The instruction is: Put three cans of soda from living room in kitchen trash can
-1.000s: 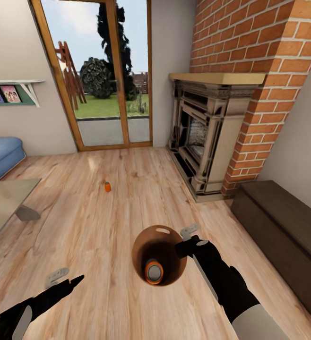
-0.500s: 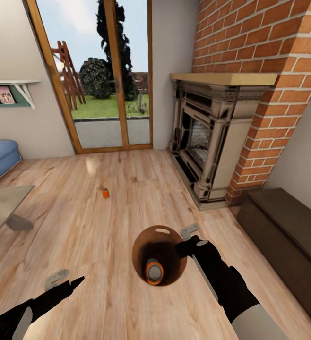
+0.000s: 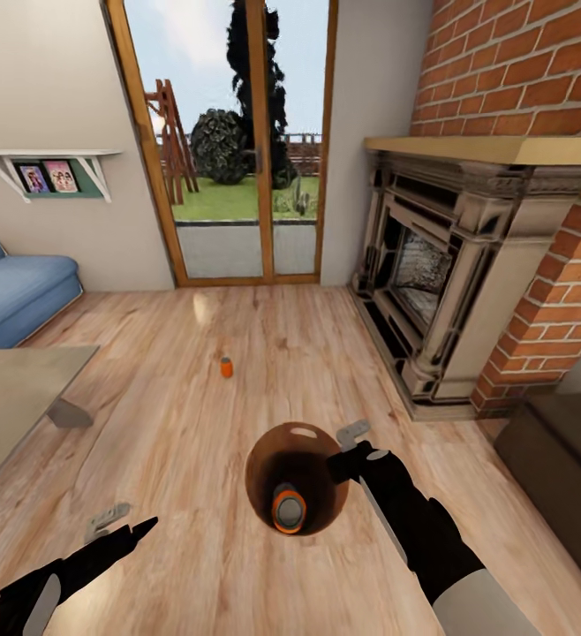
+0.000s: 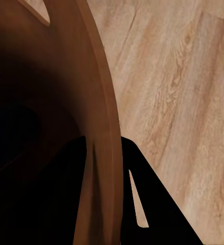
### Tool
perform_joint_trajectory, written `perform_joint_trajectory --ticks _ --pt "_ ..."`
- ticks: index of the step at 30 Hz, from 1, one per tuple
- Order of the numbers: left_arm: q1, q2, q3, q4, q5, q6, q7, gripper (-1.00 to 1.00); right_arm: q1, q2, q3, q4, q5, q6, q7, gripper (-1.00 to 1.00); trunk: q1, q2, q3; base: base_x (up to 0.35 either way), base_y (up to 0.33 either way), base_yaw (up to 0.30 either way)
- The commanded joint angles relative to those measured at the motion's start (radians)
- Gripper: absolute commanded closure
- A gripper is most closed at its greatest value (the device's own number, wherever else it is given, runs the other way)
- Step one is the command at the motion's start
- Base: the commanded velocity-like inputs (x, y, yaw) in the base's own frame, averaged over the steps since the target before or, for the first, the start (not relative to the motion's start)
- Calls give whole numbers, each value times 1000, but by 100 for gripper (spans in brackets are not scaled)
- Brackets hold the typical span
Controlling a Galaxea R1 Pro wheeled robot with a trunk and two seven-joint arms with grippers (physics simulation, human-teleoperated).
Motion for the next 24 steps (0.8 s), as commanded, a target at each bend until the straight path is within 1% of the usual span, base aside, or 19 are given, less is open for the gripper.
perform_joint_trajectory --ticks 1,7,24 --pt "0 0 0 0 0 0 0 -100 -1 0 0 -1 -7 0 3 100 0 0 0 346 30 118" --pt "0 0 0 0 0 0 0 -100 -1 0 0 -1 -7 0 3 100 0 0 0 346 11 42" --pt "0 0 0 0 0 0 -1 -100 -1 0 0 -1 -7 0 3 100 0 0 0 346 0 2"
